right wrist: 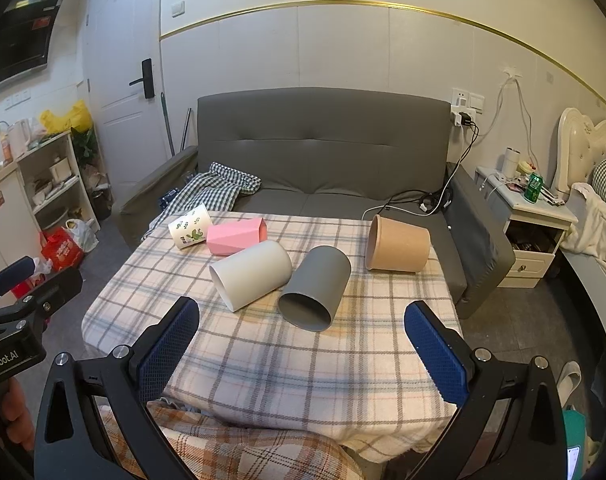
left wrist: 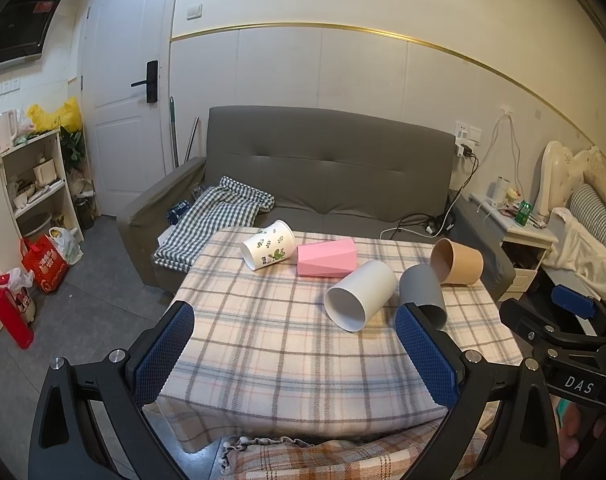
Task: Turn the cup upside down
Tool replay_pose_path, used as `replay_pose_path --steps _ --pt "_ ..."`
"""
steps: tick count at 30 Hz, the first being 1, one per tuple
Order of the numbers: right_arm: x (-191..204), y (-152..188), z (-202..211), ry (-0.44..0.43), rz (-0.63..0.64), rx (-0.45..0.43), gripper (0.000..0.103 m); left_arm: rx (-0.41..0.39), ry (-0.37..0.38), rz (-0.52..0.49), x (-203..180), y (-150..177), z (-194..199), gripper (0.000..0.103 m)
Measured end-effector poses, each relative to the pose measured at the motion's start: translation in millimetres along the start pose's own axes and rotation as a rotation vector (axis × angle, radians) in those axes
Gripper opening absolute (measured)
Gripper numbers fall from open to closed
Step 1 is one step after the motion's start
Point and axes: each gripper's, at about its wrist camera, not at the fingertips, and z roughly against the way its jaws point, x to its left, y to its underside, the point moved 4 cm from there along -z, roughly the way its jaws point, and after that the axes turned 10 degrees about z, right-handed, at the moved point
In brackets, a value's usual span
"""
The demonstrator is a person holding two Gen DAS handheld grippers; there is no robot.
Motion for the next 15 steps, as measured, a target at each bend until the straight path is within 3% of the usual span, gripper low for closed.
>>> replay_pose_path --steps 15 --pt "0.1 -0.6 -1.5 -0.007 0.003 0.004 0.103 0.002 0.001 0.001 0.8 -0.5 -0.3 0.103"
